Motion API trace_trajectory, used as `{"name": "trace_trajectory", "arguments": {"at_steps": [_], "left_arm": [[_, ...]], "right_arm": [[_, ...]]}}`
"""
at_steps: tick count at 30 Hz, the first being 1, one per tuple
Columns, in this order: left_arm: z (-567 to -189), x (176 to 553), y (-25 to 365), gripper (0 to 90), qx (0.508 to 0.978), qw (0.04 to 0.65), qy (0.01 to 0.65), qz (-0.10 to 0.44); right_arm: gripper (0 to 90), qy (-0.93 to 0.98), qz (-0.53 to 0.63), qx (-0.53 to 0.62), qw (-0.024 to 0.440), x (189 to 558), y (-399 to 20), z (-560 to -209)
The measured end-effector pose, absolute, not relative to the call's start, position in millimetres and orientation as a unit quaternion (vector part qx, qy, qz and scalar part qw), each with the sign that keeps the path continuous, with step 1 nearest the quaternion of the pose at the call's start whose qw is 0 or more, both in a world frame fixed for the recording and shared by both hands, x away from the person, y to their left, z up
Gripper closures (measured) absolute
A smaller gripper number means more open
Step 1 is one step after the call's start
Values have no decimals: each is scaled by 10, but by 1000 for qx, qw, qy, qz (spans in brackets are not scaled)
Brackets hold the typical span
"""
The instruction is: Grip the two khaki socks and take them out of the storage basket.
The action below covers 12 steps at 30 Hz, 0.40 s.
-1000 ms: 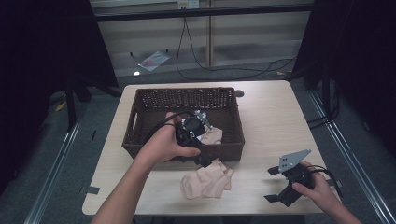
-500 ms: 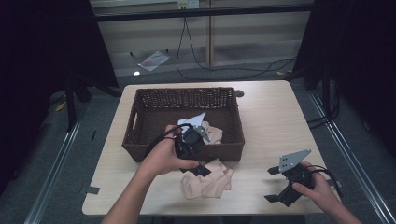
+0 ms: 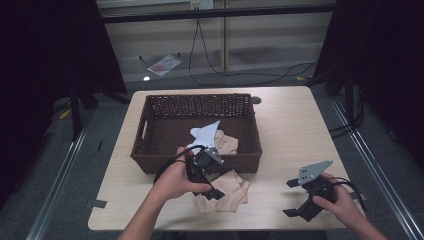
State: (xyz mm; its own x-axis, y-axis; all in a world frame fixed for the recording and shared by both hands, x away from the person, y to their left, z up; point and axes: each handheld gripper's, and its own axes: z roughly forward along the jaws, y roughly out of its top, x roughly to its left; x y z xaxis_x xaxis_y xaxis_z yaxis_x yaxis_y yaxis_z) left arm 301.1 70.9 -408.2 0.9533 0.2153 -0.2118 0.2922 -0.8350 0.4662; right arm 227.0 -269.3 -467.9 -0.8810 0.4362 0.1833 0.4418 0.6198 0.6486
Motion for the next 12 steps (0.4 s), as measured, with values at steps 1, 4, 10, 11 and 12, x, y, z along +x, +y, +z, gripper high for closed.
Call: {"name": "trace_trajectory", "arguments": {"at_steps": [1, 4, 10, 11, 12], "left_arm": [[-4108, 3010, 714, 109, 956, 251, 132, -78], [-4158, 3003, 724, 108, 957, 247, 130, -74], [-4325, 2934, 621, 103, 957, 254, 127, -62], [-4354, 2924, 595, 106, 957, 257, 123, -57], [-4403, 2908, 556, 107, 957, 258, 118, -54]], "right_arm": [[27, -900, -361, -243, 3, 2271, -2693, -4680], [27, -900, -362, -243, 3, 2268, -2695, -4675], [27, -901, -360, -243, 4, 2266, -2694, -4676], [27, -901, -361, -242, 3, 2266, -2694, -4677], [27, -901, -361, -242, 3, 2265, -2695, -4676]]}}
